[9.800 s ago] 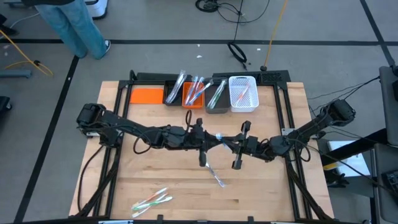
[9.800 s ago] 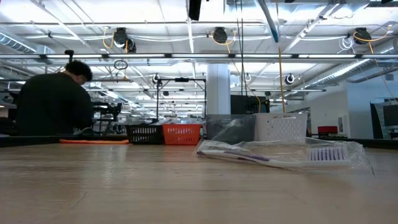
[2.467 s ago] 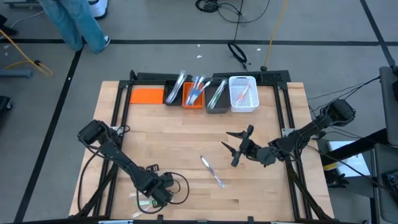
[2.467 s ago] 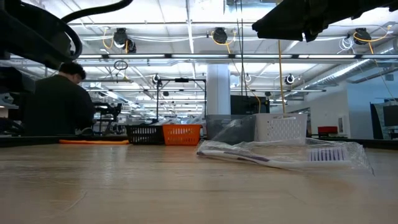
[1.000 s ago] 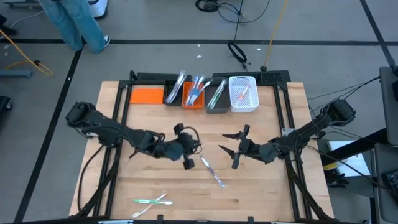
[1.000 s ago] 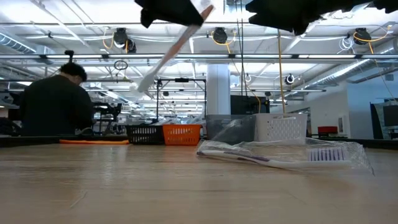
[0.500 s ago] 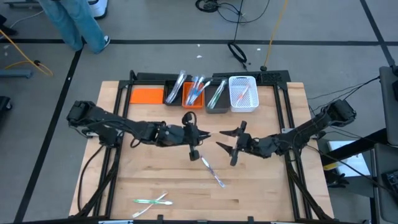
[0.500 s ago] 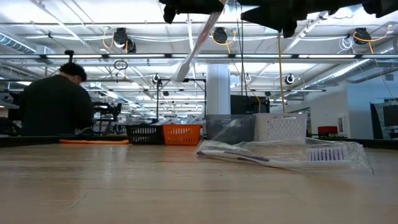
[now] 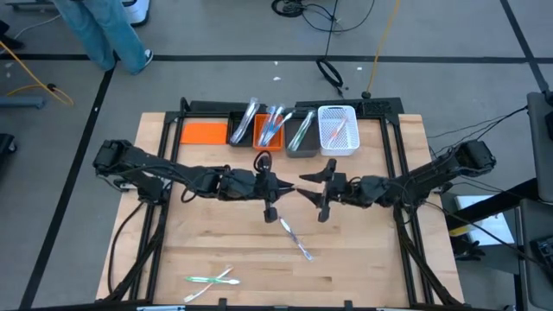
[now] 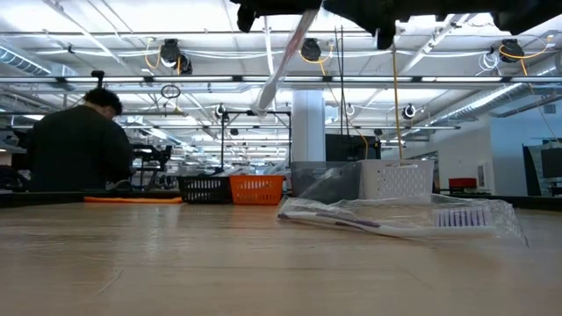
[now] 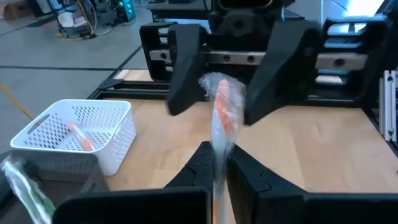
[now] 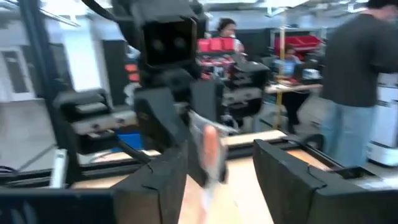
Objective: Pick & Place Toothbrushes
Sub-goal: Put the orange toothbrush into the white bin
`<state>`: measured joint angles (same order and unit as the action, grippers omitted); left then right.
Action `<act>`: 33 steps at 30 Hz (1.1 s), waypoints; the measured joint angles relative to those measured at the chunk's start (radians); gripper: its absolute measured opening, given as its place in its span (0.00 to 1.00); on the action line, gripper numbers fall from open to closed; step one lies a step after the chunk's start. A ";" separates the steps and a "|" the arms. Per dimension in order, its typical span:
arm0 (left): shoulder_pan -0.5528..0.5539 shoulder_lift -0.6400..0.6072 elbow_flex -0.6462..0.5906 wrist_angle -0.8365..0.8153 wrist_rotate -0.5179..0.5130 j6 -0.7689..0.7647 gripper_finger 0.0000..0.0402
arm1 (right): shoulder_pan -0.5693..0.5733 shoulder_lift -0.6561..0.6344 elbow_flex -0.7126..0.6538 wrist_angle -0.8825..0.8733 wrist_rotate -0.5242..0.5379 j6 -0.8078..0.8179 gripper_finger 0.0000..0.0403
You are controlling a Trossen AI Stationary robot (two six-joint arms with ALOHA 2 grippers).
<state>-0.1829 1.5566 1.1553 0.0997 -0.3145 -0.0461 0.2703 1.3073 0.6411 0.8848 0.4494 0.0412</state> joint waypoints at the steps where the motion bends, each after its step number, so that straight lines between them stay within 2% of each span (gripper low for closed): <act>1: 0.000 0.000 0.000 0.001 0.000 0.003 0.04 | -0.005 0.000 0.000 0.009 -0.029 0.001 0.44; 3: 0.000 0.000 0.000 0.005 0.000 0.013 0.02 | -0.013 0.000 0.000 0.024 -0.062 0.001 0.40; 9: 0.008 0.000 0.000 0.017 0.000 0.018 0.04 | -0.015 0.000 0.000 0.028 -0.064 0.000 0.29; 12: 0.017 0.001 0.000 0.019 0.002 0.018 0.02 | -0.020 0.000 0.000 0.041 -0.084 -0.012 0.24; 19: 0.025 0.007 0.000 0.042 0.013 0.017 0.05 | -0.045 0.000 -0.001 0.066 -0.138 -0.026 0.18; 22: 0.026 0.009 0.000 0.050 0.024 0.019 0.02 | -0.055 0.000 -0.001 0.063 -0.142 -0.020 0.14; 26: 0.026 0.009 -0.001 0.055 0.044 0.015 0.03 | -0.055 0.006 0.000 0.068 -0.143 -0.046 0.04; 33: 0.026 0.009 -0.001 0.048 0.025 0.033 0.08 | -0.051 0.007 0.000 0.066 -0.134 -0.066 0.03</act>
<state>-0.1566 1.5654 1.1545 0.1478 -0.2897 -0.0135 0.2192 1.3139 0.6411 0.9506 0.3151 -0.0248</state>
